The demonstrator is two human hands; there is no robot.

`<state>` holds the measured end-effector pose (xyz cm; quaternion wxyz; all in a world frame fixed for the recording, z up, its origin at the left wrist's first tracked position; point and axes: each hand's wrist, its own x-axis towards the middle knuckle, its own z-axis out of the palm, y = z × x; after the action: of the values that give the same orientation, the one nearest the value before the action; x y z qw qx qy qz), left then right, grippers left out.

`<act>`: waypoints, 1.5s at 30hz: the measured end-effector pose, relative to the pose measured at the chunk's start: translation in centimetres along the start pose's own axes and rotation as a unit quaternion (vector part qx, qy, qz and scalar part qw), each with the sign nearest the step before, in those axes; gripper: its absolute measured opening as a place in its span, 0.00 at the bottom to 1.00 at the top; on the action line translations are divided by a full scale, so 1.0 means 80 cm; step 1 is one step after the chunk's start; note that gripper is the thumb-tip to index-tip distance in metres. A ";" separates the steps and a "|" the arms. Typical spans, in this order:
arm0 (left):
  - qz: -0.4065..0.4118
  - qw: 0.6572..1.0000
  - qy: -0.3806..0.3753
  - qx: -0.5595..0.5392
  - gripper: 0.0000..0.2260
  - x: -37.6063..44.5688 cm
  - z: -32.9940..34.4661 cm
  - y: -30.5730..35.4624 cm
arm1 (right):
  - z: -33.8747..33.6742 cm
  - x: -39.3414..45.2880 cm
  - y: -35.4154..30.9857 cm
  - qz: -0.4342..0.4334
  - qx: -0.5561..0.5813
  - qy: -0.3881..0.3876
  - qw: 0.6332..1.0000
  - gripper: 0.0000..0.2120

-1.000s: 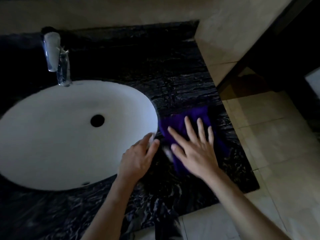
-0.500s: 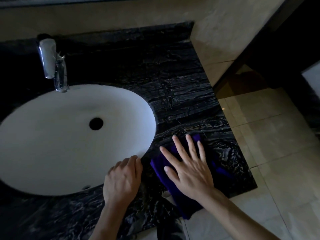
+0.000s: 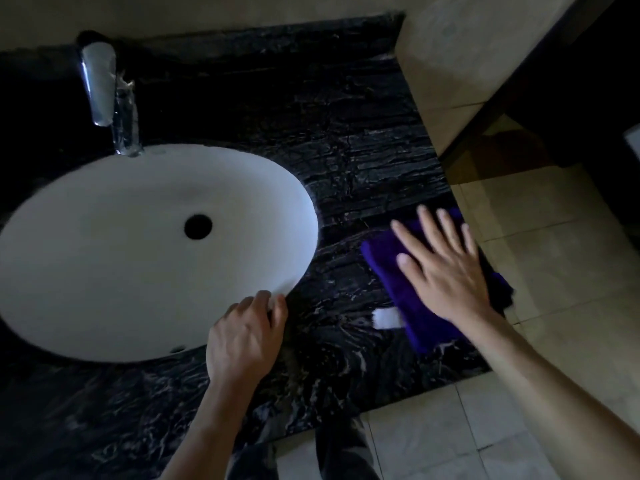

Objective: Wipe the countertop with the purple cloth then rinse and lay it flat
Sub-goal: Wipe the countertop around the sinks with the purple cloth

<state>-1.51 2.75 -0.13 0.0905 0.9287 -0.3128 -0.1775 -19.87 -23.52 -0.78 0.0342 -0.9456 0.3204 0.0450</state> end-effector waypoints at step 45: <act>0.052 0.998 -0.039 0.013 0.25 0.007 -0.010 -0.031 | 0.015 -0.062 -0.221 0.016 0.007 0.001 1.000 0.26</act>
<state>0.61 4.40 -0.26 0.0752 0.9049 -0.3659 -0.2042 -13.08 -6.38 -0.77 0.0392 -0.9403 0.3355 0.0422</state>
